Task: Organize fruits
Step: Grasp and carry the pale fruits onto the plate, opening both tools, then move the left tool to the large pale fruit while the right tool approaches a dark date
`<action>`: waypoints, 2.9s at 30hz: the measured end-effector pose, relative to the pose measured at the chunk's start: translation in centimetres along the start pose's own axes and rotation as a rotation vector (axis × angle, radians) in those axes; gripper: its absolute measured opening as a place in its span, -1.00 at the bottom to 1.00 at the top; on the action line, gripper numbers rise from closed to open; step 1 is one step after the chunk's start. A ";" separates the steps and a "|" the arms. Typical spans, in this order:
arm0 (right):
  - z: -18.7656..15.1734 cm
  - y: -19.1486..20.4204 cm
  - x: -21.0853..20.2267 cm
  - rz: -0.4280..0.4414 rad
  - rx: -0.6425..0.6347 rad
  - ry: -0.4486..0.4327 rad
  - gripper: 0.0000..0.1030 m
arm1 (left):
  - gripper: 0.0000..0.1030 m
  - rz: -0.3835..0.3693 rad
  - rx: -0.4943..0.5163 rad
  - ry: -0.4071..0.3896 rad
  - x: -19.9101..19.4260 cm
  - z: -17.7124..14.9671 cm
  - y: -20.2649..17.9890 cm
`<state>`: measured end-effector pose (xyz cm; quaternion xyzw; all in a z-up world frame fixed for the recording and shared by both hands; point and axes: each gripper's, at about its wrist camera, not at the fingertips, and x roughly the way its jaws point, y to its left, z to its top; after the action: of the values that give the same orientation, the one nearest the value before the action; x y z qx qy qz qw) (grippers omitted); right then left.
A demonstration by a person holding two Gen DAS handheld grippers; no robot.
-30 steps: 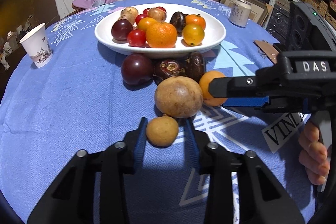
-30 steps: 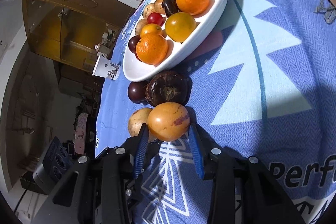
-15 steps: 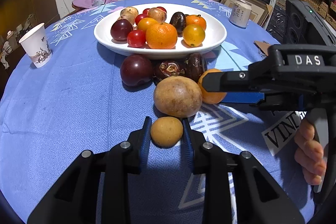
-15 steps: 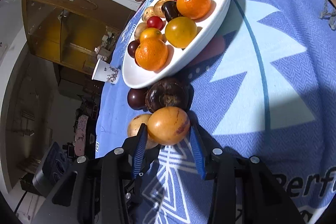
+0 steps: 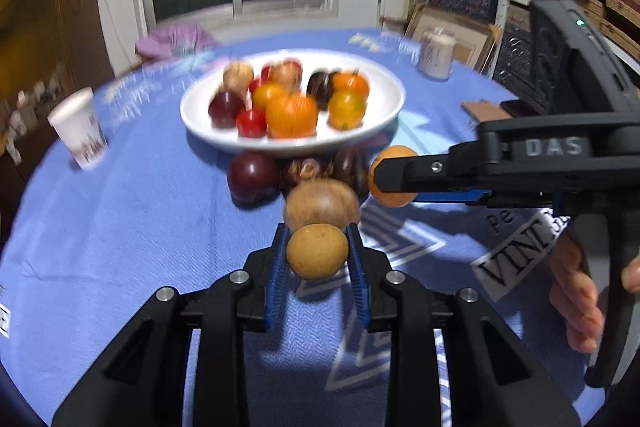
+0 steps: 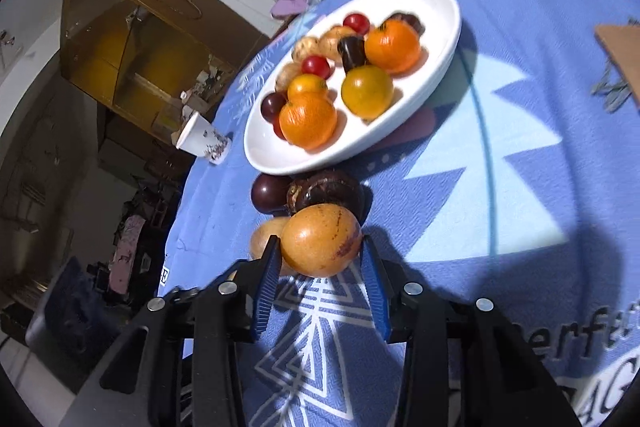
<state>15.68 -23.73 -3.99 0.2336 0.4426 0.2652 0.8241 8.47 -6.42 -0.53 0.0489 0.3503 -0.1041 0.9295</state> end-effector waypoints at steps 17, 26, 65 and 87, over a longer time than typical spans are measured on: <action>14.0 4.4 -1.5 -0.161 -0.138 -0.201 -0.21 | -0.46 0.049 -0.147 -0.072 4.7 15.3 4.1; 18.7 -0.4 6.6 -0.258 -0.069 -0.109 -0.21 | -0.45 0.050 -0.082 0.041 13.4 15.4 2.8; 12.9 2.6 -0.4 -0.313 -0.171 -0.365 0.51 | 0.48 0.044 -0.120 -0.042 5.0 11.1 4.2; 4.4 1.8 -7.2 -0.275 -0.254 -0.475 0.93 | 0.62 0.030 -0.037 0.061 2.3 0.9 0.2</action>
<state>15.63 -27.68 3.72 0.1220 0.2281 0.1421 0.9555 10.80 -6.70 -1.31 0.0399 0.3798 -0.0822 0.9205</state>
